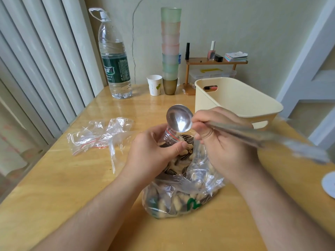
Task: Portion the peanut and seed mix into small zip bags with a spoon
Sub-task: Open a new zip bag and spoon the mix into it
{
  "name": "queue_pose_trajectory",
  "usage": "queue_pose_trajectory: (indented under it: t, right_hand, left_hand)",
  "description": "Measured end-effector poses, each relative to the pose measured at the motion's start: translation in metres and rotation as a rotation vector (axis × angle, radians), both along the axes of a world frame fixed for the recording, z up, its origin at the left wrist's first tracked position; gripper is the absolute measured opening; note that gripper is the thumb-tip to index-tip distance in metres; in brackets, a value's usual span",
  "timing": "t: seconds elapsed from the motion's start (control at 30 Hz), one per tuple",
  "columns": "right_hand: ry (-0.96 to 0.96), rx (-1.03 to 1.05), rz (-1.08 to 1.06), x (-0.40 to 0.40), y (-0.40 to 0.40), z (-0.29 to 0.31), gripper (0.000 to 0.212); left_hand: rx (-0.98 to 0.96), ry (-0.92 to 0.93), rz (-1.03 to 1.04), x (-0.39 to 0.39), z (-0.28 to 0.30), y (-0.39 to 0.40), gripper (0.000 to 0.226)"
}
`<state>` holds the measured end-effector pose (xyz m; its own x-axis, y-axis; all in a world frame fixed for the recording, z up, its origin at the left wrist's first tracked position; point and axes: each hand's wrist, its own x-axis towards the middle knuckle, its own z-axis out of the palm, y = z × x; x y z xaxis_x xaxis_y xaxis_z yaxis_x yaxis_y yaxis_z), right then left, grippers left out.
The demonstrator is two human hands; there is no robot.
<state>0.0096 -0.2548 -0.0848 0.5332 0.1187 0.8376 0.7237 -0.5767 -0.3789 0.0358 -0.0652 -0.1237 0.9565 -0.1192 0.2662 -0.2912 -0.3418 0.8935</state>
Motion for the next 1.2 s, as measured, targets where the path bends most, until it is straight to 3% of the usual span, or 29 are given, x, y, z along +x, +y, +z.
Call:
queue_pose_trajectory:
  t: [0.13, 0.23, 0.37, 0.53, 0.77, 0.97, 1.2]
  right_hand:
    - [-0.011, 0.084, -0.124, 0.003, -0.005, -0.001, 0.032]
    - [0.173, 0.081, -0.146, 0.003, -0.005, -0.003, 0.035]
    - [0.511, -0.082, -0.205, 0.006, 0.000, -0.009, 0.035]
    - [0.656, -0.057, -0.261, 0.015, -0.011, -0.016, 0.030]
    - [0.705, 0.027, -0.278, 0.018, -0.018, -0.012, 0.034]
    - [0.683, -0.009, 0.015, 0.008, -0.020, -0.005, 0.026]
    - [0.627, -0.176, -0.256, 0.012, -0.027, -0.003, 0.041]
  left_hand:
    - [-0.251, 0.110, 0.074, 0.007, 0.001, 0.006, 0.055]
    - [-0.411, 0.179, 0.083, 0.015, 0.000, 0.012, 0.053]
    - [-0.437, 0.205, 0.079, 0.017, -0.003, 0.012, 0.055]
    - [-0.413, 0.178, 0.025, 0.010, 0.000, 0.008, 0.063]
    - [-0.428, 0.186, -0.030, 0.003, 0.004, 0.004, 0.061]
    - [-0.432, 0.187, -0.053, 0.002, 0.005, 0.008, 0.058]
    - [-0.398, 0.167, -0.074, 0.003, 0.002, 0.005, 0.056]
